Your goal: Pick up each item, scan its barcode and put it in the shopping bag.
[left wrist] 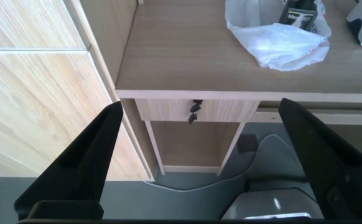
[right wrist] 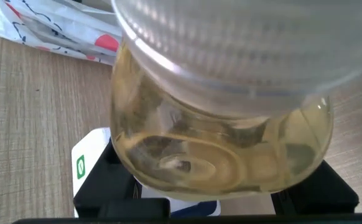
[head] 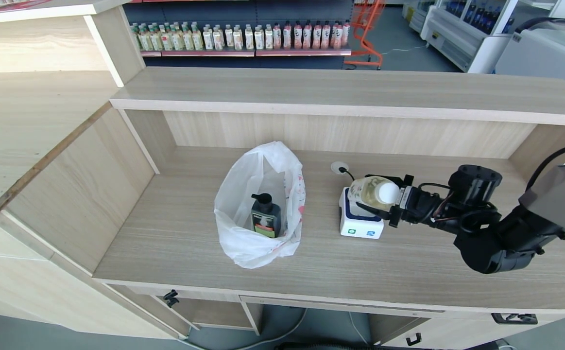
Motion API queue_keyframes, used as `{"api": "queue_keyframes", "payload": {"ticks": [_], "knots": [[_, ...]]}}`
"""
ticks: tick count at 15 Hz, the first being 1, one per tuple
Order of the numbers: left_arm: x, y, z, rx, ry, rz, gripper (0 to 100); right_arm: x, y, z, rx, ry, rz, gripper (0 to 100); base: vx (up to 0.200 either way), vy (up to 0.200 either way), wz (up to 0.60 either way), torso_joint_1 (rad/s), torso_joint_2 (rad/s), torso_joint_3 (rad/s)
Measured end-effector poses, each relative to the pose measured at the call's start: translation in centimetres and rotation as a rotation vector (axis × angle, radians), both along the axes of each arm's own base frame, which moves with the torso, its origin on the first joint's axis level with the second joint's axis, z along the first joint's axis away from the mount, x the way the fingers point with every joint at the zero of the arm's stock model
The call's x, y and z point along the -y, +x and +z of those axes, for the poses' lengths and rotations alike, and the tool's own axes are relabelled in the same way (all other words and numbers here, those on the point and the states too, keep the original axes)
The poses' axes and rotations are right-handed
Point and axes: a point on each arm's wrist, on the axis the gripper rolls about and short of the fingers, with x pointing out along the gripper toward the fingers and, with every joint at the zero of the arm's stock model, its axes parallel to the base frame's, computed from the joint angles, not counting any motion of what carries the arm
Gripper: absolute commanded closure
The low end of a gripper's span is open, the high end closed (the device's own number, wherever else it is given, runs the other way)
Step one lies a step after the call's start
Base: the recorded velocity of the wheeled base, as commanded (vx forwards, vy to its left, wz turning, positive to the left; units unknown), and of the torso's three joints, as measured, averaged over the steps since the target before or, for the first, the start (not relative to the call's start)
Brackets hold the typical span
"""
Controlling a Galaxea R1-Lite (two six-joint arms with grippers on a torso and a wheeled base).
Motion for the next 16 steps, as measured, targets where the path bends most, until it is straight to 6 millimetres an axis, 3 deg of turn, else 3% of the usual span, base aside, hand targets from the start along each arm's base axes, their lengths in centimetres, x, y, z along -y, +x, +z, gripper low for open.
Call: {"api": "queue_keyframes", "payload": {"ticks": [3,4,7,9,12,16], "knots": [[0.0,0.0,0.0,-0.001,0.0,0.0,0,0.1,-0.5,0.9,-0.066,0.052,-0.006,100,0.0,0.0,0.0,0.0,0.0,0.0],[0.0,0.0,0.0,0.0,0.0,0.0,0,0.2,-1.2,2.1,-0.108,0.096,-0.012,100,0.0,0.0,0.0,0.0,0.0,0.0],[0.0,0.0,0.0,-0.001,0.0,0.0,0,0.7,-5.9,7.2,-0.272,0.295,-0.042,100,0.0,0.0,0.0,0.0,0.0,0.0],[0.0,0.0,0.0,0.0,0.0,0.0,0,1.1,-9.6,9.2,-0.43,0.449,-0.083,100,0.0,0.0,0.0,0.0,0.0,0.0],[0.0,0.0,0.0,-0.001,0.0,0.0,0,1.7,-13.3,9.6,-0.592,0.603,-0.178,100,0.0,0.0,0.0,0.0,0.0,0.0],[0.0,0.0,0.0,0.0,0.0,0.0,0,1.9,-14.8,9.7,-0.656,0.64,-0.218,100,0.0,0.0,0.0,0.0,0.0,0.0]]}}
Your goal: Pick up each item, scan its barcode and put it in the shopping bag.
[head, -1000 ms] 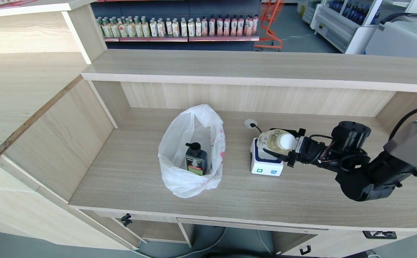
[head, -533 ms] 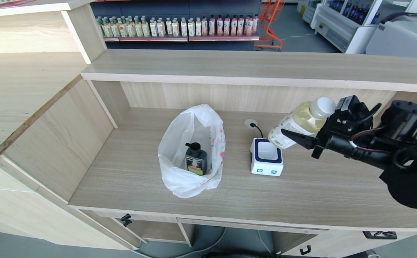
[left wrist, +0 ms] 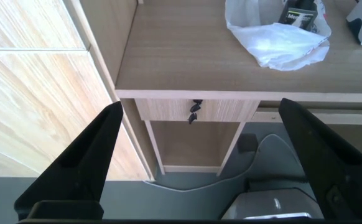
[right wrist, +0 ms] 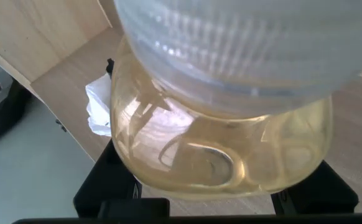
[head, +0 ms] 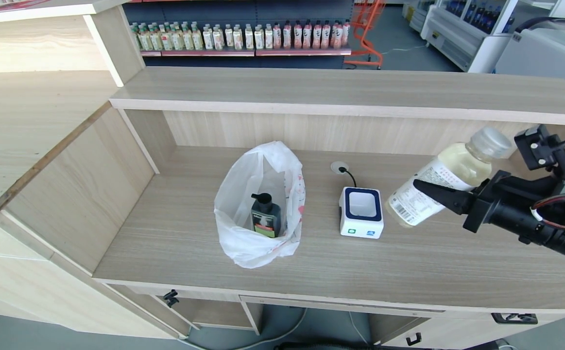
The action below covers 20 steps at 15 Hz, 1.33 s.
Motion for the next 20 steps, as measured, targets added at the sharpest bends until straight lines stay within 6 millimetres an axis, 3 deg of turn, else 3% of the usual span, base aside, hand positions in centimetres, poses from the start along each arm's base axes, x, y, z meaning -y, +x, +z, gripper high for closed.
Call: {"api": "queue_keyframes", "payload": {"ticks": [7,10,13,16,20], "knots": [[0.0,0.0,0.0,-0.001,0.002,0.0,0,0.0,-0.2,0.2,-0.005,0.008,-0.001,100,0.0,0.0,0.0,0.0,0.0,0.0],[0.0,0.0,0.0,-0.001,0.002,0.0,0,0.0,-0.1,0.1,-0.029,0.032,0.001,100,0.0,0.2,0.0,-0.002,0.0,0.005],[0.0,0.0,0.0,0.0,0.001,0.0,0,-0.3,0.5,0.3,-0.073,0.079,0.009,100,0.0,0.0,0.0,0.0,0.0,0.0],[0.0,0.0,0.0,0.0,0.0,0.002,0,-1.3,2.3,0.5,-0.199,0.107,0.022,100,0.0,0.0,0.0,0.0,0.0,0.0],[0.0,0.0,0.0,-0.001,0.0,0.0,0,-4.2,6.4,2.3,-0.195,0.171,0.005,100,0.0,0.0,0.0,0.0,0.0,0.0]]}}
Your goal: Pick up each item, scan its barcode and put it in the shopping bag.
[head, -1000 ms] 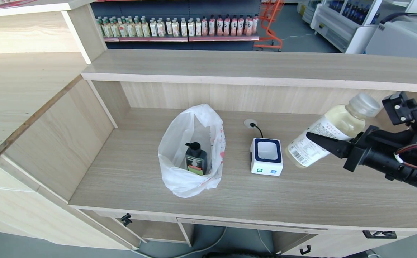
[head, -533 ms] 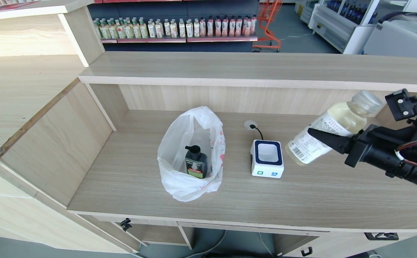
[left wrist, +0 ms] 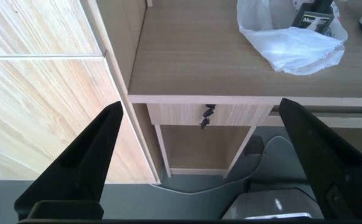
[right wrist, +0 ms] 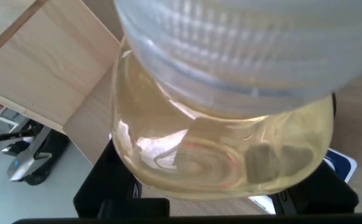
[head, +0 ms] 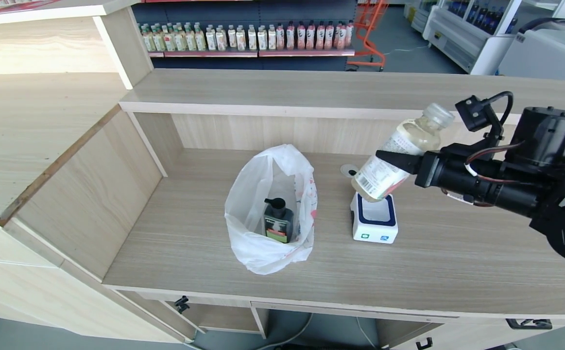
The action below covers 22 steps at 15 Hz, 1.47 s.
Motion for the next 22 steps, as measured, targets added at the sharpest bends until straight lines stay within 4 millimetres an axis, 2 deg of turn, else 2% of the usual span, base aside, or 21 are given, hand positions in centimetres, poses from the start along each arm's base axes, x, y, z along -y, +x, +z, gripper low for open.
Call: {"api": "queue_keyframes", "payload": {"ticks": [2,7,13,16,22], "knots": [[0.0,0.0,0.0,0.001,0.0,0.0,0,-2.0,1.9,0.0,-0.017,0.003,0.019,100,0.0,0.0,0.0,0.0,0.0,0.0],[0.0,0.0,0.0,0.001,0.0,0.0,0,-7.1,4.1,-1.7,-0.064,-0.026,0.048,100,0.0,0.0,0.0,0.0,0.0,0.0],[0.0,0.0,0.0,0.0,0.0,0.0,0,-11.0,8.4,-5.1,0.097,-0.122,0.077,100,0.0,0.0,0.0,0.0,0.0,0.0],[0.0,0.0,0.0,0.0,0.0,0.0,0,-11.9,10.1,-6.8,0.131,-0.167,0.079,100,0.0,0.0,0.0,0.0,0.0,0.0],[0.0,0.0,0.0,0.0,0.0,0.0,0,-13.4,12.4,-8.4,0.173,-0.177,0.083,100,0.0,0.0,0.0,0.0,0.0,0.0]]}}
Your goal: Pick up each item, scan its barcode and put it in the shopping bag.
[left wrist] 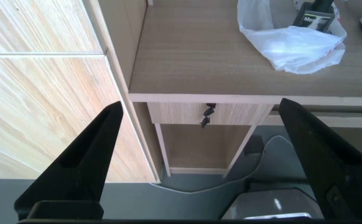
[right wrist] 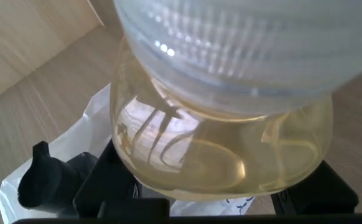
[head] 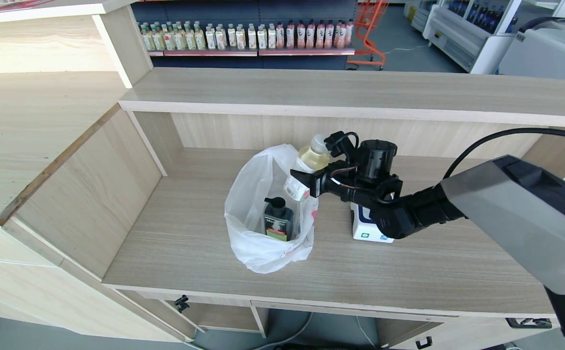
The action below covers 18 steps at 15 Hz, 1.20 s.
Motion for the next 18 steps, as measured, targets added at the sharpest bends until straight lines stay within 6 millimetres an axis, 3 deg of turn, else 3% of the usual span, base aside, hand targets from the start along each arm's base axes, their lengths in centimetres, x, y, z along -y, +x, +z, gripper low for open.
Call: {"api": "queue_keyframes", "payload": {"ticks": [9,10,14,18], "knots": [[0.0,0.0,0.0,0.0,0.0,0.0,0,-2.1,1.3,-2.4,0.052,-0.001,0.029,100,0.0,0.0,0.0,0.0,0.0,0.0],[0.0,0.0,0.0,0.0,0.0,0.0,0,-2.1,1.4,-2.6,0.055,-0.002,0.029,0,0.0,0.0,0.0,0.0,0.0,0.0],[0.0,0.0,0.0,0.0,0.0,0.0,0,-1.7,1.4,-3.1,0.062,-0.03,0.023,0,0.0,0.0,0.0,0.0,0.0,0.0],[0.0,0.0,0.0,0.0,0.0,0.0,0,-0.3,0.2,-0.5,0.011,0.04,0.01,0,0.0,0.0,0.0,0.0,0.0,0.0]]}}
